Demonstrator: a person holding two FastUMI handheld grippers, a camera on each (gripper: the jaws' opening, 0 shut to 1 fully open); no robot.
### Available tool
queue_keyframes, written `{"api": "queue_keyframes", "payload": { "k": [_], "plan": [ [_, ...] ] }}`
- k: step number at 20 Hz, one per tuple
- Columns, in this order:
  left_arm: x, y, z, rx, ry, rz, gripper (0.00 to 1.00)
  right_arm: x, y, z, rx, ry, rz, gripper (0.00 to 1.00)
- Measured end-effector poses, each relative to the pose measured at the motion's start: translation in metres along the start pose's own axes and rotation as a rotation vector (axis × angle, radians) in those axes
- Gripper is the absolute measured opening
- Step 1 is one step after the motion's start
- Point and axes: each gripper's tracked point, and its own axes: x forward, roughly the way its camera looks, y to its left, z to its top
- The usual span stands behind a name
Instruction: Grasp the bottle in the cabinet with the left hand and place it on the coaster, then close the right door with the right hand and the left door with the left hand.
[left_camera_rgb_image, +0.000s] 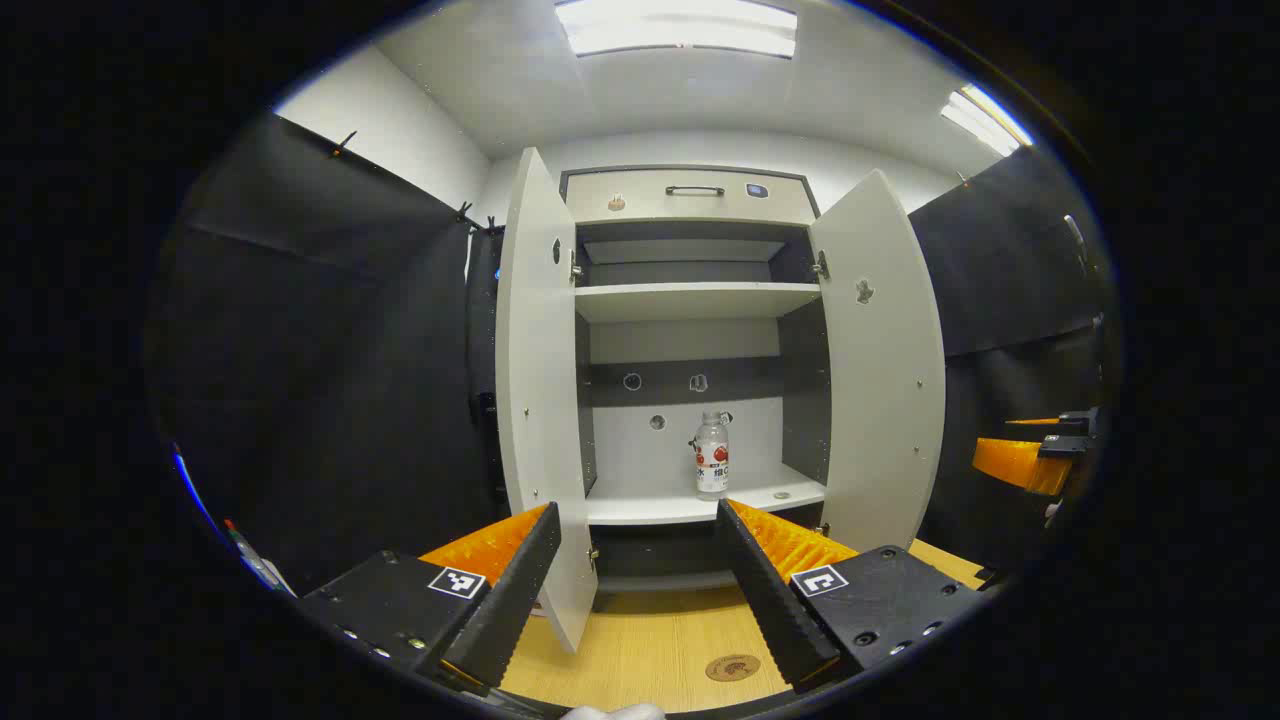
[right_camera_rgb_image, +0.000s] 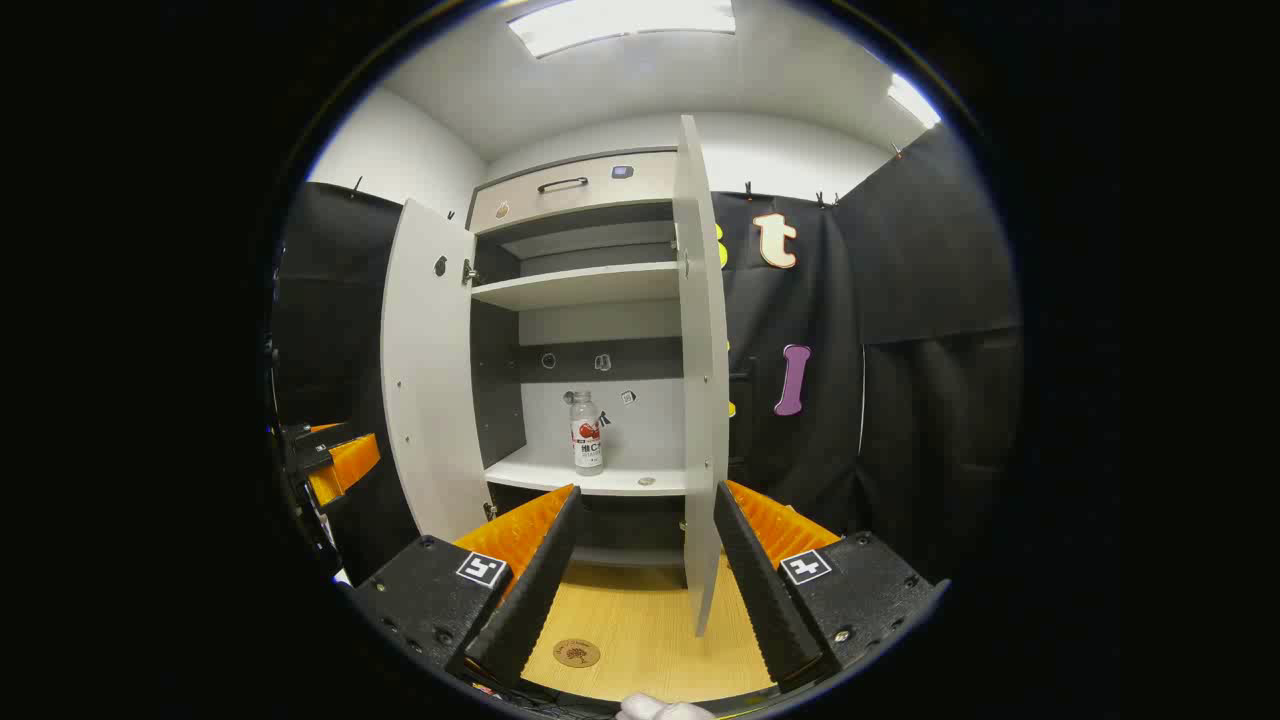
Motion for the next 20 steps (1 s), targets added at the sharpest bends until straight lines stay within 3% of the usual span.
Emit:
{"api": "queue_keyframes", "payload": {
  "k": [12, 15, 20],
  "plan": [
    [0.012, 0.004, -0.002, 0.004, 0.007, 0.035, 0.95, 0.015, -0.001, 0.002, 0.005, 0.003, 0.029, 0.82],
    [0.031, -0.003, -0.007, 0.005, 0.015, 0.033, 0.95, 0.017, -0.006, 0.006, 0.016, -0.003, 0.050, 0.82],
    [0.093, -0.029, -0.016, -0.008, 0.005, -0.002, 0.95, 0.021, -0.029, 0.005, 0.011, 0.011, 0.019, 0.82]
  ]
}}
